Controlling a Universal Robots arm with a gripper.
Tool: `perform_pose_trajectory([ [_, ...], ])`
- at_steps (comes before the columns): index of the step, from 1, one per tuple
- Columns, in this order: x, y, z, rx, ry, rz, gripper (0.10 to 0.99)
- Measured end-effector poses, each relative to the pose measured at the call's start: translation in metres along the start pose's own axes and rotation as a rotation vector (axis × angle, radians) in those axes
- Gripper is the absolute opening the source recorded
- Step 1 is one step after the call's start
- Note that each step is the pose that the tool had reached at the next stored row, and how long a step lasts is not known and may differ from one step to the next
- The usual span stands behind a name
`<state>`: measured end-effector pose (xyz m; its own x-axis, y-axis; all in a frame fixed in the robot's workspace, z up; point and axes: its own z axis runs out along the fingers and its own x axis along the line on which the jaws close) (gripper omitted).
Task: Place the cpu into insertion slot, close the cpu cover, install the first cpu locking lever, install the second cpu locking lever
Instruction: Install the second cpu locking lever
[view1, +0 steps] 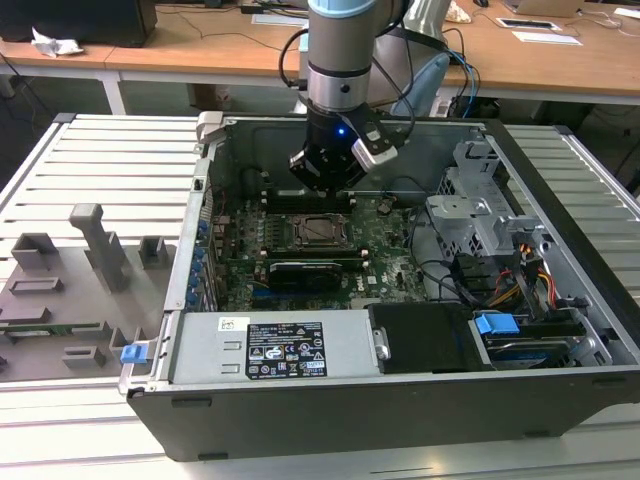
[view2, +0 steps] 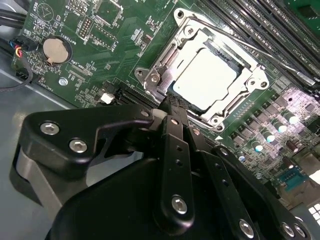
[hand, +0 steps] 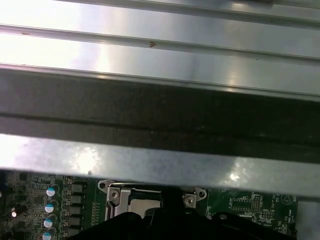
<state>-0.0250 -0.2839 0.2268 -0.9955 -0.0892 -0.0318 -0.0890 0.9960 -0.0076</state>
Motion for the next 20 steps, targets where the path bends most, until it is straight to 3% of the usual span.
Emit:
perform_pose_trajectory([
  [3, -0.0002, 0.0000, -0.0041, -0.001, -0.0001, 0.000, 0.106],
  [9, -0.0007, -0.0003, -0.0198, -0.006, 0.0017, 0.000, 0.106],
  [13, 0.0000, -0.0053, -0.0199, -0.006, 0.0019, 0.000, 0.106],
  [17, 0.0014, -0.0156, -0.0198, -0.006, 0.0019, 0.000, 0.106],
  [19, 0.0016, -0.0179, -0.0198, -0.007, 0.0068, 0.000, 0.106],
  [20, 0.0017, -0.0200, -0.0198, -0.008, 0.0210, 0.000, 0.106],
])
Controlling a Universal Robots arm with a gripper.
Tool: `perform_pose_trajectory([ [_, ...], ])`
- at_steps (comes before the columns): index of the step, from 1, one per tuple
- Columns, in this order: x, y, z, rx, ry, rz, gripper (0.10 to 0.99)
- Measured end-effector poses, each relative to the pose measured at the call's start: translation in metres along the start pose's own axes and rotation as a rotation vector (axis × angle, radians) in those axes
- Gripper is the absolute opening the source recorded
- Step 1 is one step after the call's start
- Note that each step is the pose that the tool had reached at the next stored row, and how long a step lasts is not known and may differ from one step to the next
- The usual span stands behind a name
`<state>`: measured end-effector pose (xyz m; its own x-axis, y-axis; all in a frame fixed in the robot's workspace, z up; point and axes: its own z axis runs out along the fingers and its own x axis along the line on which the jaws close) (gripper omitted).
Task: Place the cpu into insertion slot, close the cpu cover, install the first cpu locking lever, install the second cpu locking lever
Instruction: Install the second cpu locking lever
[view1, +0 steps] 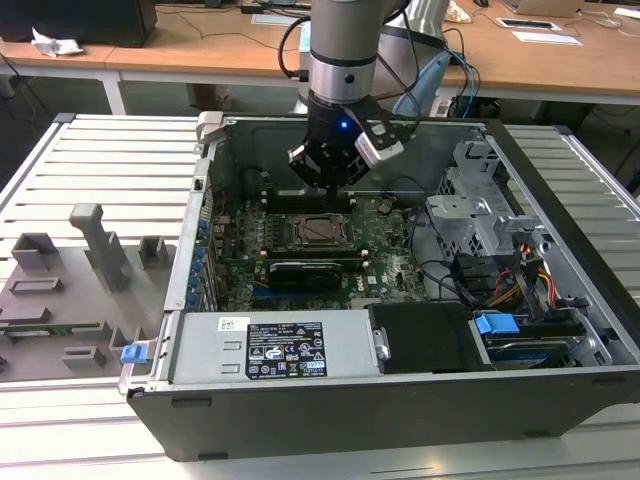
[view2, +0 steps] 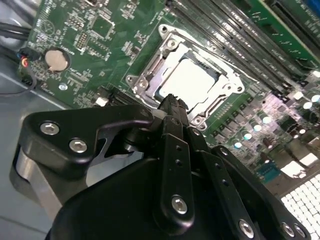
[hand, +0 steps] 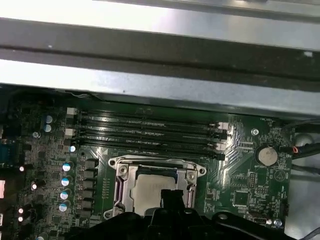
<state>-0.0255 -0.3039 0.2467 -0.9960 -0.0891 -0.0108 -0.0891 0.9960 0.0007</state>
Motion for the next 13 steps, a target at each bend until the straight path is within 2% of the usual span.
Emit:
perform_pose_trajectory([
  [2, 0.0002, -0.0030, 0.0000, -0.001, 0.0051, 0.000, 0.106],
  [6, 0.0012, -0.0141, 0.0000, -0.006, 0.0047, 0.000, 0.106],
  [13, 0.0025, -0.0280, 0.0000, -0.015, 0.0060, 0.000, 0.106],
])
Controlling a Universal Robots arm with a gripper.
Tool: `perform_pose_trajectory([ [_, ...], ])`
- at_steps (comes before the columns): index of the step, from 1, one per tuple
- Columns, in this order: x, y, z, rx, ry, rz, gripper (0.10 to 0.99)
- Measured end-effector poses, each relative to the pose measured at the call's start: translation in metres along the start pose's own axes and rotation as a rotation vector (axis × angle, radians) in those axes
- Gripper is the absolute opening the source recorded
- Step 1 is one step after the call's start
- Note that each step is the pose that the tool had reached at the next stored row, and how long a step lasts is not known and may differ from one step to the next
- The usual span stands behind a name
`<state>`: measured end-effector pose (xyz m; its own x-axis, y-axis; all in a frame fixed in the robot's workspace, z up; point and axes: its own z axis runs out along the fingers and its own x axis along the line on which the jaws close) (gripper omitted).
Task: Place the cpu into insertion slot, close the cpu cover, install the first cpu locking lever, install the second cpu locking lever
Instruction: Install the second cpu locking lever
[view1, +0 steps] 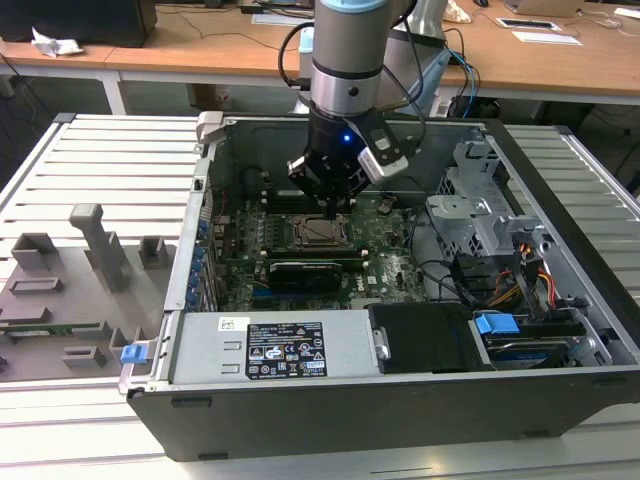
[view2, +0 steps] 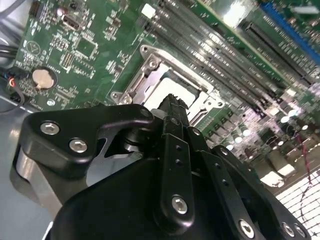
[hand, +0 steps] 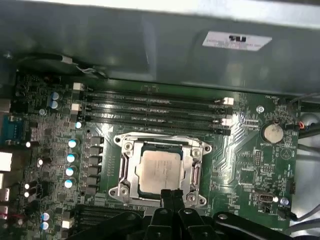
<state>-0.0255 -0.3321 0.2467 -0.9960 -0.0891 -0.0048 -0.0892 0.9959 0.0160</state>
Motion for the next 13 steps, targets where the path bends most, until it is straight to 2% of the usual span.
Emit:
perform_pose_trajectory([
  [5, 0.0011, -0.0121, 0.0002, -0.005, 0.0024, 0.000, 0.106],
  [8, 0.0015, -0.0163, 0.0004, -0.006, 0.0030, 0.000, 0.106],
  [10, 0.0017, -0.0189, 0.0008, -0.015, 0.0038, 0.000, 0.106],
  [13, 0.0021, -0.0227, 0.0015, -0.036, 0.0060, 0.000, 0.106],
])
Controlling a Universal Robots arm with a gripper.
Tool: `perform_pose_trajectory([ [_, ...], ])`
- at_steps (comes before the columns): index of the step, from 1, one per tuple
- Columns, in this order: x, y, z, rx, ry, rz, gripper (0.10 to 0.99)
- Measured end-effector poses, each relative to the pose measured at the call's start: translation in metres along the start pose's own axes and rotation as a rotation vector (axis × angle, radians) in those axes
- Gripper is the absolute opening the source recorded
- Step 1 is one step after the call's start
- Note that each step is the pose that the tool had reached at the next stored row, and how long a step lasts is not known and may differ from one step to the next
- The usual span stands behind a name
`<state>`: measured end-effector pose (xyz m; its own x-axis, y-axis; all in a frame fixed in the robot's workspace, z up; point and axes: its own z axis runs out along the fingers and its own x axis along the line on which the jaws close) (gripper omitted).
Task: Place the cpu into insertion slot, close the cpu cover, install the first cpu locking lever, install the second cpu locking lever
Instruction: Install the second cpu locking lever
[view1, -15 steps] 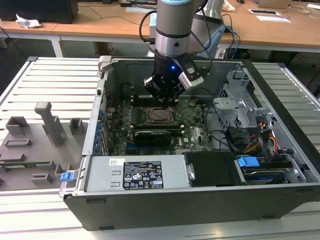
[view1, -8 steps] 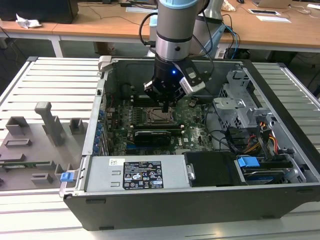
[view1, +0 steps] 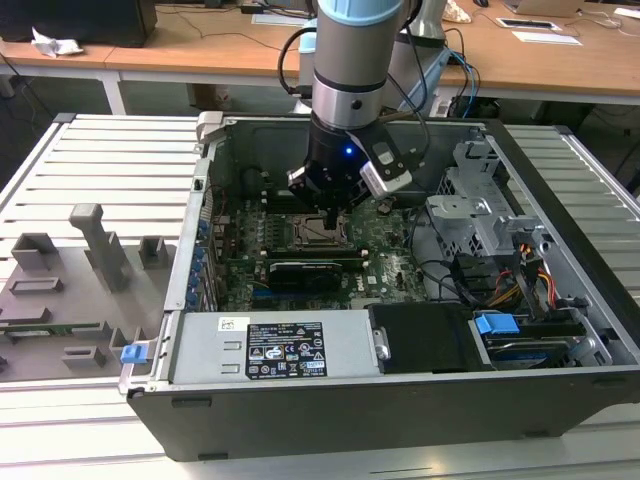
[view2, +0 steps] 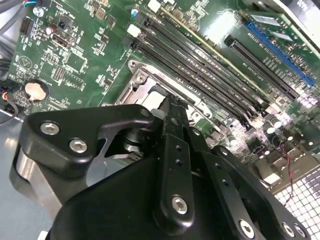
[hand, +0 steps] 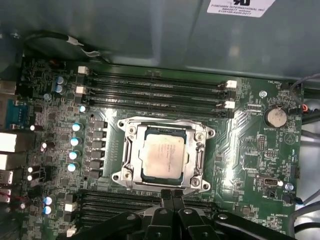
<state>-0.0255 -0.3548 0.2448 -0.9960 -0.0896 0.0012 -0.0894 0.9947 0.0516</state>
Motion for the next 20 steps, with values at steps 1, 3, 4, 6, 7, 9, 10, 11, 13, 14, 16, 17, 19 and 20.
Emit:
perform_pose_trajectory([
  [1, 0.0002, -0.0016, 0.0001, -0.003, 0.0010, 0.000, 0.106],
  [3, 0.0009, -0.0058, 0.0005, -0.010, 0.0016, 0.000, 0.106],
  [4, 0.0017, -0.0071, 0.0006, -0.011, 0.0015, 0.000, 0.106],
  [6, 0.0033, -0.0082, 0.0008, -0.011, 0.0015, 0.000, 0.106],
  [7, 0.0048, -0.0090, 0.0010, -0.011, 0.0015, 0.000, 0.106],
  [9, 0.0066, -0.0100, 0.0011, -0.012, 0.0015, 0.000, 0.106],
  [10, 0.0079, -0.0110, 0.0012, -0.012, 0.0015, 0.000, 0.106],
  [11, 0.0096, -0.0120, 0.0013, -0.012, 0.0015, 0.000, 0.106],
  [13, 0.0148, -0.0132, 0.0016, -0.013, 0.0014, 0.000, 0.106],
  [14, 0.0168, -0.0132, 0.0020, -0.013, 0.0013, 0.000, 0.106],
  [16, 0.0186, -0.0132, 0.0031, -0.013, 0.0018, 0.000, 0.106],
  [17, 0.0190, -0.0132, 0.0040, -0.013, 0.0024, 0.000, 0.106],
  [19, 0.0193, -0.0134, 0.0070, -0.014, 0.0043, -0.001, 0.106],
  [20, 0.0196, -0.0139, 0.0084, -0.016, 0.0047, 0.000, 0.106],
])
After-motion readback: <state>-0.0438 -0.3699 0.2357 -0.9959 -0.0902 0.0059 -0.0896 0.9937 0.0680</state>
